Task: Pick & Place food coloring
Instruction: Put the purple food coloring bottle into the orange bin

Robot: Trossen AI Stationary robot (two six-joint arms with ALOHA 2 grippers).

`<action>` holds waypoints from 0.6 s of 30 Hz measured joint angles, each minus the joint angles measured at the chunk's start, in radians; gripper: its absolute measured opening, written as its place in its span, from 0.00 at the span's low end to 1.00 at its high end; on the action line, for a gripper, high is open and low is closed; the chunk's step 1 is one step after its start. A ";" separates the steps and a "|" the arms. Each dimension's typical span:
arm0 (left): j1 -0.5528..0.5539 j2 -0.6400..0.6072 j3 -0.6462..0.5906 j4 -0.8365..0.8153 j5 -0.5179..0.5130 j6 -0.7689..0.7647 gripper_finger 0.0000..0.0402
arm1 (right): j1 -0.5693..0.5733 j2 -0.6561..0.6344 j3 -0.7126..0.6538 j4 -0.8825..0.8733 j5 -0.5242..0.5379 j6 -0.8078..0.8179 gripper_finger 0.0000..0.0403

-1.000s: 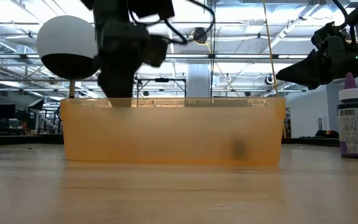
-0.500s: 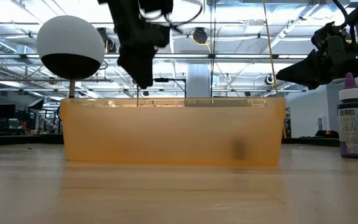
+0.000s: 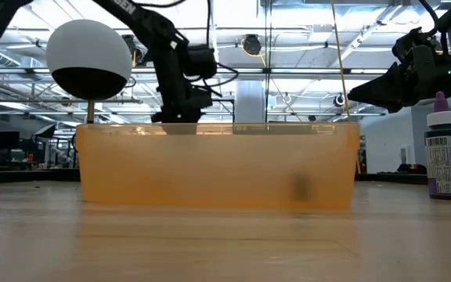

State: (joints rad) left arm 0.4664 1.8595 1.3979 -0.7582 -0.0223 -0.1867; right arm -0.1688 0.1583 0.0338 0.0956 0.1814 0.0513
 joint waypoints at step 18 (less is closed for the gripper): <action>-0.024 0.057 0.001 0.078 -0.039 0.045 0.48 | 0.000 0.000 0.000 0.000 0.000 0.000 0.21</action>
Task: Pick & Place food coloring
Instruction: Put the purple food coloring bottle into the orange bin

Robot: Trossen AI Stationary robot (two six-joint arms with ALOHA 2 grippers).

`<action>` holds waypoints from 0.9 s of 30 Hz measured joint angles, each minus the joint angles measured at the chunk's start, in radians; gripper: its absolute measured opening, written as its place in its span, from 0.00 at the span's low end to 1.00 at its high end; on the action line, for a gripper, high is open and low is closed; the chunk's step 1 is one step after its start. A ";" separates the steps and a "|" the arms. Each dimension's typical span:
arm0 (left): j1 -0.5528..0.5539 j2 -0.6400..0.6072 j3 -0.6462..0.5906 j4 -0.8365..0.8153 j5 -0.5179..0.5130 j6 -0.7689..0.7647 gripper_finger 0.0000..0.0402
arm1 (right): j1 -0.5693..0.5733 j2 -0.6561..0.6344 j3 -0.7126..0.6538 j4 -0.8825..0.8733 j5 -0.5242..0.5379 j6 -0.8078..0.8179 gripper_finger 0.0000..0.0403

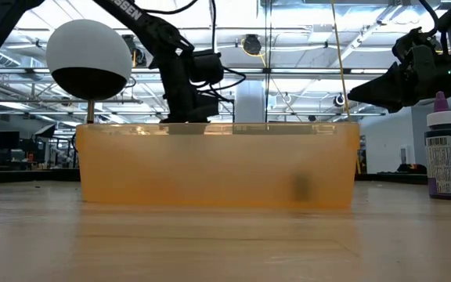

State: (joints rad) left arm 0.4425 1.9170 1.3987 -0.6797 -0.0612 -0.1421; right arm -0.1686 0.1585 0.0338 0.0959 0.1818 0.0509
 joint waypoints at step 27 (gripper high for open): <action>-0.006 0.083 0.000 0.029 -0.042 0.042 0.48 | 0.000 0.000 0.001 0.000 0.000 0.000 0.21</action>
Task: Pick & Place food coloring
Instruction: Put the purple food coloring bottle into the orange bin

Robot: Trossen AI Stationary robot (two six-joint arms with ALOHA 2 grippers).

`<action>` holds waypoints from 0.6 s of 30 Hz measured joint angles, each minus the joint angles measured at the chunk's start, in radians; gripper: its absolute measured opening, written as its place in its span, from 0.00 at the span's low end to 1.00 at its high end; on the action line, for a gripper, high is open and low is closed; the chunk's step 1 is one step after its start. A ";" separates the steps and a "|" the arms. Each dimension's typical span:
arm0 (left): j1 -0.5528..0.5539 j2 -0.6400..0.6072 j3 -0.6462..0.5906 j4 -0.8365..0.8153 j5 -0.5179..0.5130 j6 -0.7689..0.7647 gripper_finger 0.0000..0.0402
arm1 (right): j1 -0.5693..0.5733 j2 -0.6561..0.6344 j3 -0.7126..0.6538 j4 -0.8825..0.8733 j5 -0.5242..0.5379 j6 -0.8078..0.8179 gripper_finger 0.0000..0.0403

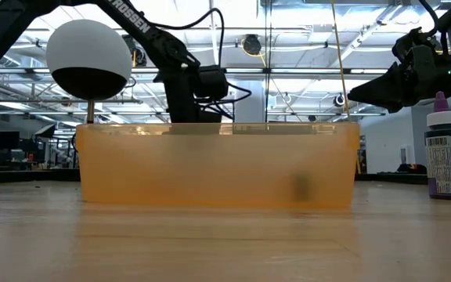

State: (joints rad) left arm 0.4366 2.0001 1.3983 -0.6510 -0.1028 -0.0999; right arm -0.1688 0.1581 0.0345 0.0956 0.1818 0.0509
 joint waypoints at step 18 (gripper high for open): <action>0.000 0.000 0.000 -0.001 0.002 0.027 0.48 | 0.000 0.000 0.000 0.000 0.000 0.000 0.21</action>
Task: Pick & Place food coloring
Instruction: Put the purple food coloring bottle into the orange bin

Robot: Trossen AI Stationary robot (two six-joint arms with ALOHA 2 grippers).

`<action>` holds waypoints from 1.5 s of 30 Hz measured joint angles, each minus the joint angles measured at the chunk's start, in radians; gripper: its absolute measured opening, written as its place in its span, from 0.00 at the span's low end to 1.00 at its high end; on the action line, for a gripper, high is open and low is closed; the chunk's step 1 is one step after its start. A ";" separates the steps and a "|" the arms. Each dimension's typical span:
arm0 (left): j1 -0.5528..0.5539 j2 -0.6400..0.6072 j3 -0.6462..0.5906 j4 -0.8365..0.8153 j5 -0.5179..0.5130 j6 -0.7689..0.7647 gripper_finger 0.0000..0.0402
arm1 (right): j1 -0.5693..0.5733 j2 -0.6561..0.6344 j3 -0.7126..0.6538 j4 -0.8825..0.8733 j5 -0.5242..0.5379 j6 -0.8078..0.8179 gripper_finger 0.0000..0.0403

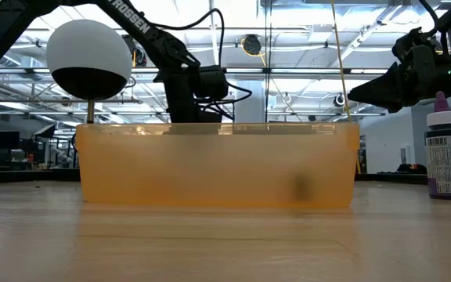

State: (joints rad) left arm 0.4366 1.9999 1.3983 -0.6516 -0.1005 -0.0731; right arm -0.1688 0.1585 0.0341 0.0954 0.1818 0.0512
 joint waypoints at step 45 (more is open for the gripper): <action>-0.462 -0.259 0.000 -0.242 0.005 -0.150 0.14 | 0.000 0.000 0.000 0.000 0.000 0.000 0.21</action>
State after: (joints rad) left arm -0.0251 1.7407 1.3979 -0.8938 -0.0951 -0.2227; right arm -0.1688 0.1585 0.0338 0.0956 0.1816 0.0513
